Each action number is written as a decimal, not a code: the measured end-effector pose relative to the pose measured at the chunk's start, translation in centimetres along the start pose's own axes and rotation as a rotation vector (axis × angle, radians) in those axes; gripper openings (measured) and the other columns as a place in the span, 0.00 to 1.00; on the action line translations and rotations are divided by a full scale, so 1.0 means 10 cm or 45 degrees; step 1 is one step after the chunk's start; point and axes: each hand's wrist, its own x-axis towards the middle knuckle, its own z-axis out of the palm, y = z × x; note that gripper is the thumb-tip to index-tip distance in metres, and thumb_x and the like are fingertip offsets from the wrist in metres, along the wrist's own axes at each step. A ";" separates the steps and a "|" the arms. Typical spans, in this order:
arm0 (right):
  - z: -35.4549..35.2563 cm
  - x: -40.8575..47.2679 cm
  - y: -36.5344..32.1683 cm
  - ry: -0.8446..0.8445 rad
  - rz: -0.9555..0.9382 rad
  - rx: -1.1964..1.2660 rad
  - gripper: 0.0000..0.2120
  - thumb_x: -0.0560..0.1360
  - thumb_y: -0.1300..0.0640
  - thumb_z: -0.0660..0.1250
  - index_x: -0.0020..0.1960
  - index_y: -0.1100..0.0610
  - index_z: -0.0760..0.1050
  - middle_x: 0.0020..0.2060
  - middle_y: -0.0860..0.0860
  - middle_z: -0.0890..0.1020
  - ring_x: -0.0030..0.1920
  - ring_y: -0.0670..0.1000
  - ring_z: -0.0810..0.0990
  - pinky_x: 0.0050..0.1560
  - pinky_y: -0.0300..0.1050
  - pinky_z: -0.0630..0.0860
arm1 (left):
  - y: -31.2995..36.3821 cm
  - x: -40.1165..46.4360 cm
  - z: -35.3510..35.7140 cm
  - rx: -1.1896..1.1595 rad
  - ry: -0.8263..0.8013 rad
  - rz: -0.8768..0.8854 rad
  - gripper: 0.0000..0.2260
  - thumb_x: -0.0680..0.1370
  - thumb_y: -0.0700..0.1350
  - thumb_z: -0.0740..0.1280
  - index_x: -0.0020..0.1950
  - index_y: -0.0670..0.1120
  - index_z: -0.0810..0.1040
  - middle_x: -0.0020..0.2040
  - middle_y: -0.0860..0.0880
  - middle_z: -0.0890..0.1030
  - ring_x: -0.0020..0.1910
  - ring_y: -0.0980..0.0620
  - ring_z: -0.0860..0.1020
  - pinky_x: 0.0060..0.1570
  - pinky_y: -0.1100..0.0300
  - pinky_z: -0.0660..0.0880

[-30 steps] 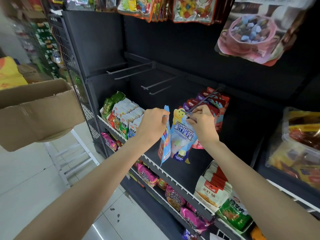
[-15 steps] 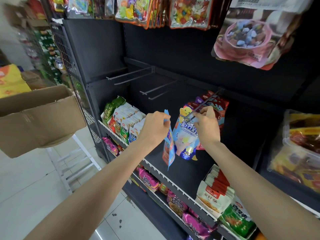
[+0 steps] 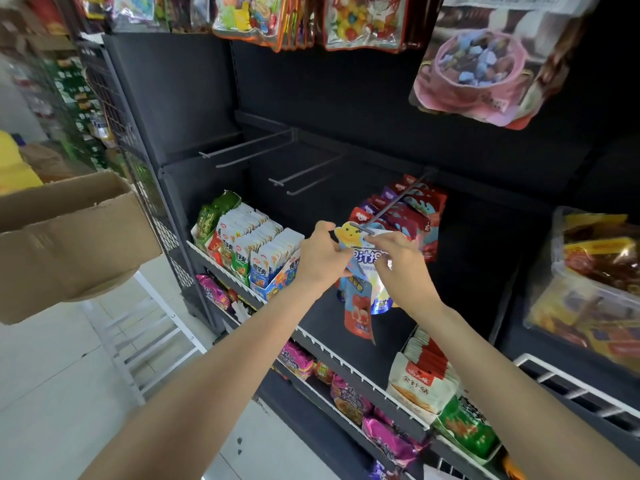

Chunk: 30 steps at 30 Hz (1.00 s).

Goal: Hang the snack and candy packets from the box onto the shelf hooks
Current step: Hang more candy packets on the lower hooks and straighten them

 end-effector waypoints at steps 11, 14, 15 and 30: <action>-0.11 -0.04 -0.12 -0.026 0.071 0.143 0.11 0.78 0.67 0.61 0.53 0.60 0.81 0.46 0.44 0.78 0.47 0.42 0.74 0.41 0.20 0.67 | -0.10 0.07 0.15 -0.250 -0.052 -0.007 0.22 0.79 0.39 0.63 0.71 0.41 0.59 0.57 0.39 0.79 0.49 0.47 0.82 0.45 0.62 0.80; -0.07 0.01 -0.04 0.115 0.337 0.253 0.12 0.77 0.65 0.62 0.36 0.62 0.75 0.31 0.54 0.76 0.30 0.51 0.72 0.30 0.36 0.70 | -0.23 0.01 0.13 0.207 -0.037 0.272 0.20 0.80 0.41 0.61 0.72 0.43 0.61 0.62 0.45 0.75 0.60 0.51 0.76 0.53 0.66 0.70; -0.05 0.03 -0.03 0.123 0.389 0.293 0.10 0.77 0.65 0.62 0.38 0.64 0.76 0.32 0.59 0.77 0.30 0.55 0.74 0.31 0.43 0.72 | -0.27 -0.01 0.12 0.365 -0.034 0.372 0.21 0.80 0.40 0.61 0.72 0.44 0.62 0.65 0.45 0.71 0.64 0.51 0.72 0.56 0.68 0.67; 0.05 0.12 -0.05 0.159 0.342 0.097 0.11 0.79 0.66 0.60 0.59 0.64 0.75 0.49 0.55 0.79 0.45 0.49 0.77 0.40 0.29 0.68 | -0.39 0.08 0.13 0.986 -0.292 0.481 0.32 0.79 0.42 0.62 0.78 0.47 0.48 0.78 0.47 0.40 0.69 0.46 0.67 0.53 0.52 0.75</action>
